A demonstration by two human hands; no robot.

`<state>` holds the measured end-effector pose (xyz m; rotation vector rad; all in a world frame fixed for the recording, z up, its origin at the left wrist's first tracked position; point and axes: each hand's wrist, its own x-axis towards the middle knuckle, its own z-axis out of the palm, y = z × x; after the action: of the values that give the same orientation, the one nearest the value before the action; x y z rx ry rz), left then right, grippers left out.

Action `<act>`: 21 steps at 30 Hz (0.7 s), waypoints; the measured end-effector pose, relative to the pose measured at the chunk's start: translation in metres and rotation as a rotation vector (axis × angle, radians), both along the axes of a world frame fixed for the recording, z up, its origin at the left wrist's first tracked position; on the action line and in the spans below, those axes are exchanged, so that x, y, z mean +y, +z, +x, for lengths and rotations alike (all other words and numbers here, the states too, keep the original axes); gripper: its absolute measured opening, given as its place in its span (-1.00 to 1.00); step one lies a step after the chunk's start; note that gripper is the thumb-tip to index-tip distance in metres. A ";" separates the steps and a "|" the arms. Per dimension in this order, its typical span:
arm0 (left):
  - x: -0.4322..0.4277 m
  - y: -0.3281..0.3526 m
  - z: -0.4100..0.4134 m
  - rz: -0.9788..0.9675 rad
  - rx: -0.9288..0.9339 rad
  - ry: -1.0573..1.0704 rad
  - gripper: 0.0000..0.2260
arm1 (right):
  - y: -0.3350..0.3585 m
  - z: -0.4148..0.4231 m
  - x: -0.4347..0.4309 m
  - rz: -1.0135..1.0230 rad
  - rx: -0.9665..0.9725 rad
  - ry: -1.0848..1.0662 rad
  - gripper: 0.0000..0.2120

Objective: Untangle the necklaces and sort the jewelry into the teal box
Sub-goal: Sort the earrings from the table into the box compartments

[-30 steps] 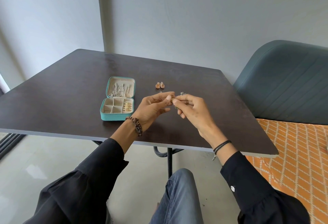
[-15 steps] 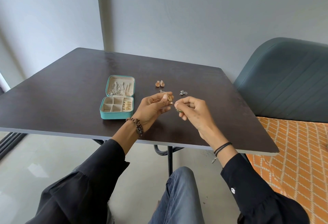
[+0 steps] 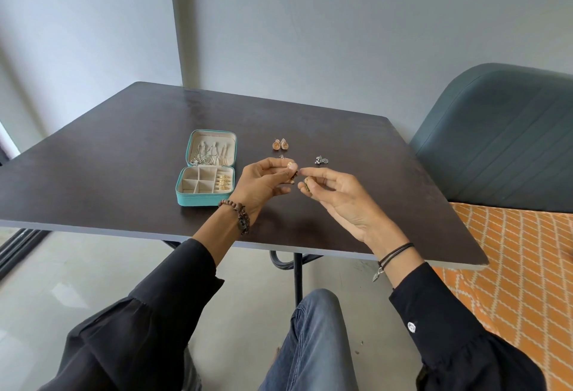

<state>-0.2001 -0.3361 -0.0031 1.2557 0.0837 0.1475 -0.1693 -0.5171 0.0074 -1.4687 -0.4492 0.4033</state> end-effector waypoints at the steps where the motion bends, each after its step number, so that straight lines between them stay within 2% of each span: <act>1: 0.001 0.000 -0.001 0.011 0.002 0.003 -0.81 | 0.000 0.000 0.000 0.011 0.010 0.009 -0.72; 7: 0.003 0.003 -0.005 0.027 0.007 -0.021 -0.75 | 0.005 0.001 0.000 0.011 0.011 0.014 -0.82; 18: 0.003 0.006 -0.008 0.110 0.018 -0.014 -0.77 | 0.010 0.007 0.001 -0.047 0.011 -0.075 -0.85; 21: 0.003 0.008 -0.009 0.135 0.021 -0.013 -0.75 | 0.010 0.010 0.000 -0.109 -0.045 -0.135 -0.84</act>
<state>-0.2086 -0.3328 0.0049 1.3925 0.0843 0.1304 -0.1597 -0.5171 0.0172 -1.6065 -0.3661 0.2910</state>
